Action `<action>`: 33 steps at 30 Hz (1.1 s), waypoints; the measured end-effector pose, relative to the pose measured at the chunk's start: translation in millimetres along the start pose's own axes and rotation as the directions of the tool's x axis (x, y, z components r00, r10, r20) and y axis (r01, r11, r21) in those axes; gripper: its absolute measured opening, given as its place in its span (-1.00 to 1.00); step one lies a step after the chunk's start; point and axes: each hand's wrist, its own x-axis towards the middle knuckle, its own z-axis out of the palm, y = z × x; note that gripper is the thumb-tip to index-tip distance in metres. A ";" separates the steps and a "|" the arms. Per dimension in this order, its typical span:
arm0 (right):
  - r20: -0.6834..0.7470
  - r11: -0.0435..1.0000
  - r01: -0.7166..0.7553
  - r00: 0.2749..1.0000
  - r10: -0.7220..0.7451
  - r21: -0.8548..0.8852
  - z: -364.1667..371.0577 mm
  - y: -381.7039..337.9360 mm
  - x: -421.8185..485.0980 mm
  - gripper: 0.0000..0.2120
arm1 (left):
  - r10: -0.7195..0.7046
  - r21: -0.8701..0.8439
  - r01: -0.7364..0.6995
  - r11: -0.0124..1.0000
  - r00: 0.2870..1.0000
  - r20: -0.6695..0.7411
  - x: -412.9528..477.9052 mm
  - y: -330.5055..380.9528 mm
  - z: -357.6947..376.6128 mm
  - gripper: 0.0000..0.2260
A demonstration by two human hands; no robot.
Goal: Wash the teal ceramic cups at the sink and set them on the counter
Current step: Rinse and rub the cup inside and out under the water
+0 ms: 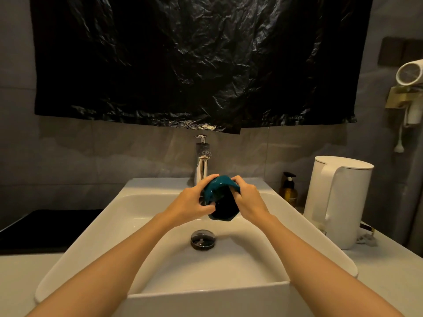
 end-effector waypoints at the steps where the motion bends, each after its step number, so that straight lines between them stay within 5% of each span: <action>1: 0.026 0.999 -0.034 0.999 0.034 0.000 0.9 -1.8 -0.4 -0.84 | -0.077 -0.084 0.080 0.993 0.996 0.037 -1.5 1.8 -0.9 -0.34; 7: 0.165 0.969 -0.236 0.961 0.221 0.079 -0.2 -23.1 -4.7 -0.80 | -0.400 -0.312 0.453 0.835 0.890 0.221 -18.1 25.6 -18.4 -0.56; 10: 0.297 0.968 -0.241 0.932 0.210 0.071 -2.9 -36.5 -8.1 -0.77 | -0.508 -0.469 0.568 0.677 0.821 0.262 -34.1 32.6 -25.2 -0.63; 15: 0.287 0.992 -0.110 0.954 0.089 0.061 -5.8 -74.4 -17.8 -0.82 | -0.566 -0.537 0.596 0.597 0.787 0.245 -57.4 41.9 -50.8 -0.70; 21: -0.010 0.972 0.228 0.974 -0.228 0.055 -11.8 -132.1 -35.4 -0.73 | -0.668 -0.648 0.575 0.499 0.732 0.135 -85.8 58.0 -101.9 -0.76; 33: 0.338 0.807 0.581 0.742 -0.578 0.105 31.9 -243.2 -75.5 -0.74 | -0.817 -0.703 0.582 0.409 0.577 0.003 -180.3 57.8 -193.5 -0.72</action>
